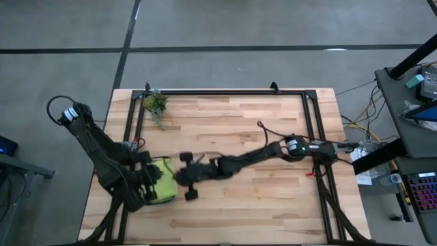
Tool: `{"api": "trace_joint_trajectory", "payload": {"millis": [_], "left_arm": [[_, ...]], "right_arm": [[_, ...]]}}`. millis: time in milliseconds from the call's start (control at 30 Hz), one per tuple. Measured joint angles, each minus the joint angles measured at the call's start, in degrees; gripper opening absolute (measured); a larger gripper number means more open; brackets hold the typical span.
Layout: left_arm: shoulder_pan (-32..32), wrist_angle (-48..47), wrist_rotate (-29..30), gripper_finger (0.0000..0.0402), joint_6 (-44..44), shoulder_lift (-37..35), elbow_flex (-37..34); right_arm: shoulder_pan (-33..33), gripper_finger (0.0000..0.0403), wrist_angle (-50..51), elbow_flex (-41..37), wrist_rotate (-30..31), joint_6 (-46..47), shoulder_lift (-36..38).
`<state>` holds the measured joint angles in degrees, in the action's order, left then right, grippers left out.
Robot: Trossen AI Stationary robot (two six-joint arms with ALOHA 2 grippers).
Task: Fold microfiber towels
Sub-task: Put the green microfiber cloth into the blue bin, then return to Home Position
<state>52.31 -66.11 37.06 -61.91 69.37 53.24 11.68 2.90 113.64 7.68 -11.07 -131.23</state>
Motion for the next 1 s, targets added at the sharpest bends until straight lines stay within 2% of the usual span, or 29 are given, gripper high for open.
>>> {"api": "trace_joint_trajectory", "payload": {"millis": [167,300,400,533,633,800,1000], "left_arm": [[-0.1,15.43,7.38,0.0004,15.44,-0.9,-0.1],[-0.29,31.95,13.04,0.0004,32.09,-0.79,-1.66],[-2.38,48.49,12.47,0.0004,49.2,-0.9,-4.36],[-7.66,62.98,3.6,0.0004,65.03,-2.05,-7.02],[-12.94,66.08,-1.82,0.0004,69.53,-3.85,-8.89],[-20.89,66.02,-4.88,0.0004,73.52,-8.86,-12.51],[-26.48,66.13,-8.19,0.0004,75.35,-19.8,-17.3]], "right_arm": [[4.59,0.0008,-0.62,-7.45,4.56,-0.53,5.06],[6.26,0.0008,-5.45,-18.72,6.67,-0.56,11.32],[6.56,0.0008,-12.14,-29.37,7.17,-0.97,16.63],[5.81,0.0008,-20.15,-43.12,7.17,-2.44,24.13],[5.08,0.0008,-25.43,-51.44,7.17,-4.43,29.49],[3.82,0.0008,-31.38,-62.51,6.91,-6.17,38.63],[2.5,0.0009,-35.43,-73.46,6.89,-6.6,49.84]]}}
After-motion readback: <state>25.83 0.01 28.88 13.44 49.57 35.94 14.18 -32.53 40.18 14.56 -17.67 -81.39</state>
